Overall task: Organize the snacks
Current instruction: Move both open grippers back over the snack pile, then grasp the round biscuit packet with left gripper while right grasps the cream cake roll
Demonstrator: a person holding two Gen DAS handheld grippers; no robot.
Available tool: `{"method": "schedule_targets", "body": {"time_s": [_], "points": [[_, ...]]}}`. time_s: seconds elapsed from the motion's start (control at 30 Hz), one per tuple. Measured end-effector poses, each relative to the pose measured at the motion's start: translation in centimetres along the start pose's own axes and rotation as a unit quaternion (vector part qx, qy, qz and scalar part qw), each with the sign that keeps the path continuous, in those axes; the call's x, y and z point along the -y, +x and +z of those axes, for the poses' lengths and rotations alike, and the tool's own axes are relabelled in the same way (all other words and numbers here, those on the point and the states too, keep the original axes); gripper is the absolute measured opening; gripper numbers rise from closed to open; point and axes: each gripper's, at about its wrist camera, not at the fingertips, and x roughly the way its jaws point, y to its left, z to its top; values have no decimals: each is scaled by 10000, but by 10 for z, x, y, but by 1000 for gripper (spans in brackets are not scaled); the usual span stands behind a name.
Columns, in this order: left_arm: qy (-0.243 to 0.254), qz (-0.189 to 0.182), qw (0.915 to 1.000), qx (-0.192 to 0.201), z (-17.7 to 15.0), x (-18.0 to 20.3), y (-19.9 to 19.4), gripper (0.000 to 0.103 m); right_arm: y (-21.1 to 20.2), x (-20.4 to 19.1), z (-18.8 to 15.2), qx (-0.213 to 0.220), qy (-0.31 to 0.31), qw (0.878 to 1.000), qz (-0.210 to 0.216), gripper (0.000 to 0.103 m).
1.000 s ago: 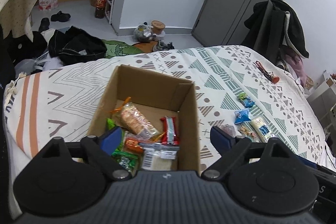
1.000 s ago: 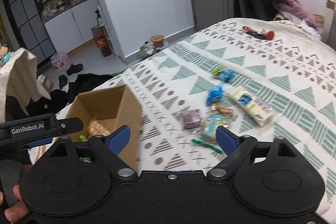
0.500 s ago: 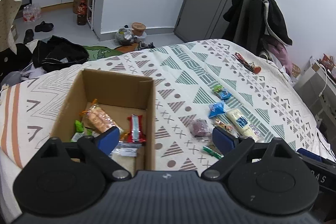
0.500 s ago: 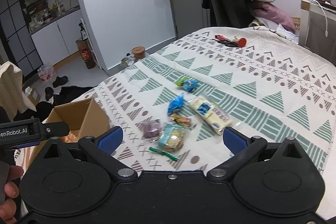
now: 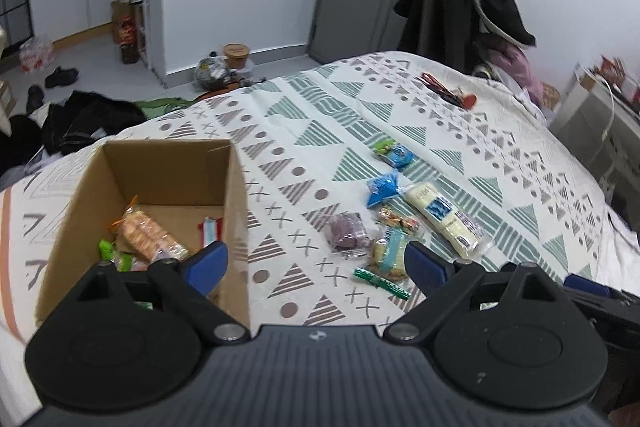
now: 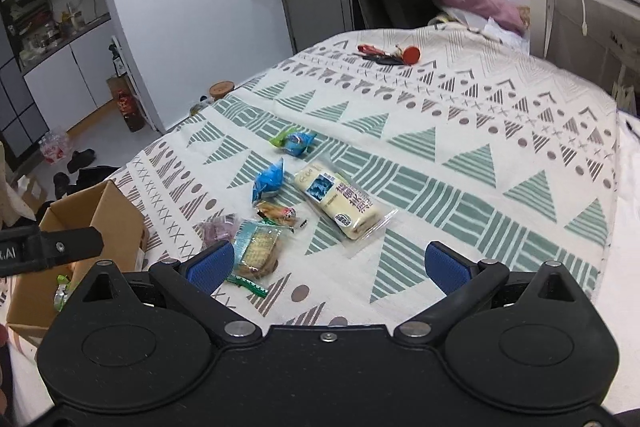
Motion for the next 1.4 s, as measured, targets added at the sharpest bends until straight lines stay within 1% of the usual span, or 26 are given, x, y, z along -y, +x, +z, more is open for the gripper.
{"method": "schedule_targets", "body": {"time_s": [0.1, 0.3, 0.37, 0.53, 0.6, 0.67, 0.83, 0.97, 1.07, 1.13, 1.2, 1.23, 1.27, 1.4], "points": [[43, -44, 10000, -21, 0, 6, 9, 94, 10, 4, -1, -60, 47, 10000, 31, 103], [-63, -177, 9998, -112, 3, 15, 33, 92, 28, 18, 3, -93, 222, 9997, 32, 102], [-24, -205, 9997, -144, 4, 20, 42, 91, 33, 22, 4, -116, 265, 9996, 48, 100], [60, -287, 9993, -223, 7, 35, 63, 84, 45, 32, 9, -108, 371, 9992, 90, 95], [120, -320, 9990, -295, 7, 41, 73, 80, 52, 36, 12, -117, 357, 9993, 87, 93], [163, -352, 9986, -364, 6, 47, 82, 78, 59, 39, 16, -100, 346, 9993, 75, 92], [253, -415, 9973, -544, 0, 60, 107, 78, 78, 48, 25, -45, 293, 9996, -32, 92], [369, -392, 9960, -720, -7, 68, 125, 78, 87, 56, 27, -103, 450, 9989, 74, 92], [418, -332, 9951, -837, -10, 72, 137, 78, 93, 56, 24, -182, 423, 9988, 158, 92], [429, -283, 9943, -938, -12, 74, 144, 73, 97, 56, 23, -219, 405, 9988, 183, 92], [352, -295, 9926, -1127, -14, 73, 152, 59, 101, 56, 23, -268, 463, 9983, 212, 92], [284, -316, 9914, -1238, -15, 72, 157, 54, 103, 57, 23, -301, 497, 9981, 220, 92], [214, -297, 9915, -1249, -17, 70, 158, 49, 105, 56, 23, -329, 519, 9979, 228, 92], [155, -230, 9925, -1193, -14, 68, 155, 48, 106, 48, 23, -289, 336, 9986, 277, 92]]}}
